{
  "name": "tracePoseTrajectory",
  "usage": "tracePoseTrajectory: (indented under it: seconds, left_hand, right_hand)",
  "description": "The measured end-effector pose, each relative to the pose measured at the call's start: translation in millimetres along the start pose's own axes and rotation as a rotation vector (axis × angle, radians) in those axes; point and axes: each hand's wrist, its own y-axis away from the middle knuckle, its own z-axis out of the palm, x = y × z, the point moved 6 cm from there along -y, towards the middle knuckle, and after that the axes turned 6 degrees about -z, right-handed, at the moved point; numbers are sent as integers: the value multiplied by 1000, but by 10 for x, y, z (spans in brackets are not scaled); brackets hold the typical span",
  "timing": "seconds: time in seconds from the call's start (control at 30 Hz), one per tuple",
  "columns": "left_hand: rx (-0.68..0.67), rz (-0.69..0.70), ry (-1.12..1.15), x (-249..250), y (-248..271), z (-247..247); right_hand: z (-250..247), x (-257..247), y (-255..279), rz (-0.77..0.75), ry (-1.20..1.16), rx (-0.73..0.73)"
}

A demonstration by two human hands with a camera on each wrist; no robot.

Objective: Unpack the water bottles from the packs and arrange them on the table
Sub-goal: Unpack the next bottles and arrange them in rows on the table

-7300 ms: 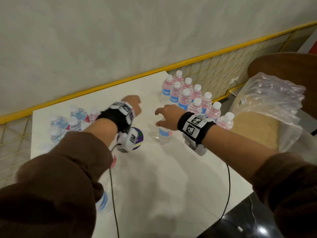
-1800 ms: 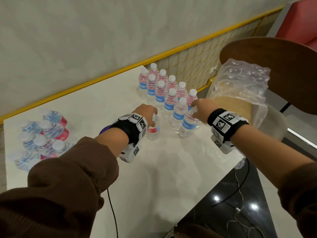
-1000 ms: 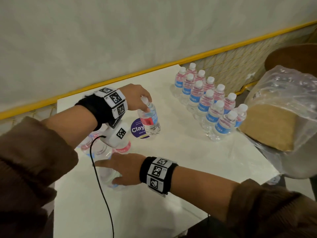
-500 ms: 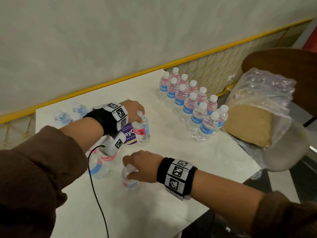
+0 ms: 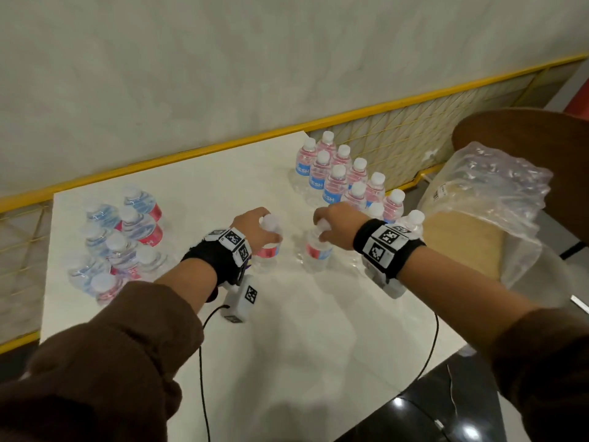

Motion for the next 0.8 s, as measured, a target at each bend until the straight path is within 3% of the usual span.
tracePoseTrajectory:
  seconds: [0.2, 0.57, 0.8]
  left_hand:
    - [151, -42, 254, -43, -36, 8]
    - [197, -18, 418, -79, -206, -30]
    - [182, 41, 461, -88, -288, -15]
  right_hand:
    - [-241, 152, -583, 34, 51, 49]
    - [-610, 176, -1572, 147, 81, 98]
    - [-622, 237, -1867, 224, -32, 179]
